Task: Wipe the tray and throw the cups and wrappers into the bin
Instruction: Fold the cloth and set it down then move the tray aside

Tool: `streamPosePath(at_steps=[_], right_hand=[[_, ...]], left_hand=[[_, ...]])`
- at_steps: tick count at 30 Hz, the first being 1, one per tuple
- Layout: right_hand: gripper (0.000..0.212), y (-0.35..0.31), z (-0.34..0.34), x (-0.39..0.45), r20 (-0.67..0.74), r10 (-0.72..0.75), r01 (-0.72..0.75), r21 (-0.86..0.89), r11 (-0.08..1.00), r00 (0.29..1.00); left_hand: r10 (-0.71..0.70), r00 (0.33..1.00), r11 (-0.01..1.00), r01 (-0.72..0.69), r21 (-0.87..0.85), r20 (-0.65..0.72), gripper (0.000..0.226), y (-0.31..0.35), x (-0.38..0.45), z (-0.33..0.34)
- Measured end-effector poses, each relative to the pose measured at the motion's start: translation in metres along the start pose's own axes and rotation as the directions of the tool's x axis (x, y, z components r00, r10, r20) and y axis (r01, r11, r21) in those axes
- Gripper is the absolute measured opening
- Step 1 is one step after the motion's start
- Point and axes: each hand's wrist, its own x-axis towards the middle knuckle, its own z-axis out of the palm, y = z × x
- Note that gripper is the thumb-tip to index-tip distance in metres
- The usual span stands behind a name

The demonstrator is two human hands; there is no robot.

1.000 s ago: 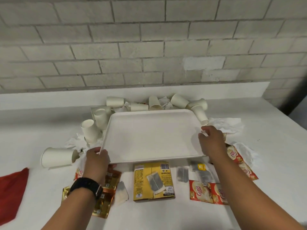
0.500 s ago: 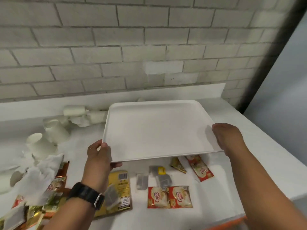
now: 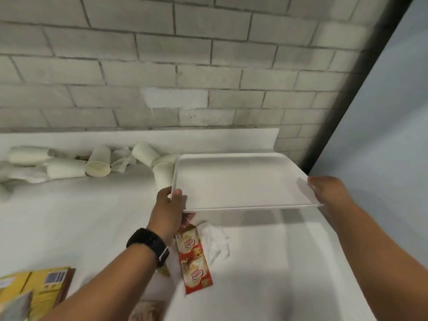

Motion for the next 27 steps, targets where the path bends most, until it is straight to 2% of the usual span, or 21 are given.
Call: streamPosePath(at_steps=[1,3,7,11,12,15,17,19,22,24,27], right_hand=[[0.016,0.002,-0.002,0.010,-0.006,0.013,-0.013,0.026,1.000,1.000],[0.013,0.006,-0.004,0.029,-0.009,0.059,-0.056,0.188,0.981,0.998],[0.012,0.013,0.004,0.064,0.035,0.194,-0.189,0.441,0.877,0.980],[0.035,0.017,0.020,0.097,0.115,0.265,-0.281,0.585,0.761,0.957],[0.035,0.017,0.024,0.103,0.146,0.270,-0.301,0.611,0.732,0.952],[0.007,0.015,0.036,0.116,0.213,0.257,-0.331,0.699,0.634,0.942],[0.003,0.015,0.046,0.124,0.235,0.270,-0.354,0.717,0.600,0.934],[0.018,0.017,0.054,0.132,0.236,0.280,-0.363,0.703,0.611,0.930],[0.030,0.015,0.061,0.141,0.211,0.300,-0.360,0.673,0.646,0.931],[0.034,0.014,0.063,0.147,0.196,0.314,-0.362,0.658,0.660,0.929],[0.036,0.015,0.063,0.152,0.176,0.334,-0.366,0.639,0.676,0.926]], left_hand=[[-0.007,1.000,1.000,0.007,0.013,-0.007,0.036,0.001,0.006,0.010],[-0.034,0.999,0.998,0.035,0.052,-0.025,0.043,0.002,0.019,0.028],[-0.044,0.998,0.997,0.046,0.056,-0.049,0.042,0.003,0.046,0.059],[-0.106,0.991,0.994,0.107,0.002,-0.080,0.041,0.002,0.071,0.073],[-0.125,0.988,0.992,0.124,-0.017,-0.086,0.040,0.002,0.075,0.075],[-0.155,0.986,0.983,0.148,-0.111,-0.061,0.029,0.001,0.085,0.078],[-0.156,0.987,0.976,0.148,-0.157,-0.038,0.026,0.000,0.089,0.079],[-0.118,0.992,0.993,0.118,-0.018,-0.041,0.031,-0.005,0.091,0.075],[0.001,1.000,0.934,-0.001,0.356,0.001,0.063,-0.014,0.083,0.067],[0.045,0.997,0.795,-0.069,0.603,0.054,0.068,-0.019,0.079,0.064],[0.135,0.981,0.448,-0.188,0.874,0.142,0.061,-0.027,0.074,0.064]])
